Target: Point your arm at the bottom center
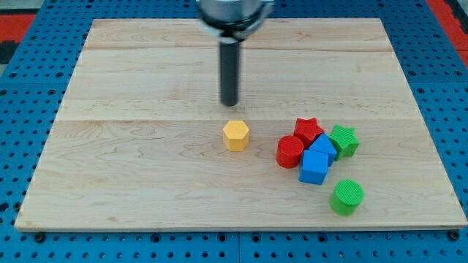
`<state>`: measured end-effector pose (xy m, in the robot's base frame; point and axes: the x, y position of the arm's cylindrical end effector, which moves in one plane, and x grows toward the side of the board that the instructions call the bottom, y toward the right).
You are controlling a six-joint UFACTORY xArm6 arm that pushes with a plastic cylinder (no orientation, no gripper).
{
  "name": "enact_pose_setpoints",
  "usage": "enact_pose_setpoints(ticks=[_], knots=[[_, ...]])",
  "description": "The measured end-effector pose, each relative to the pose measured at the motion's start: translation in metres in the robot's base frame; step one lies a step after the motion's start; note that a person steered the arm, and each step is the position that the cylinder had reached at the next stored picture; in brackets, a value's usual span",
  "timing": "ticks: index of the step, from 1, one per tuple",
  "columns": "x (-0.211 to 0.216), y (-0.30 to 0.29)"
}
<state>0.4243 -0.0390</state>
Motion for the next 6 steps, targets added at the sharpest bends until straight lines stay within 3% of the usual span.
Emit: enact_pose_setpoints(ticks=[1,3,4,5,6], knots=[[0.055,-0.015],[0.078,0.073],[0.095,0.058],[0.194,0.039],[0.194,0.039]])
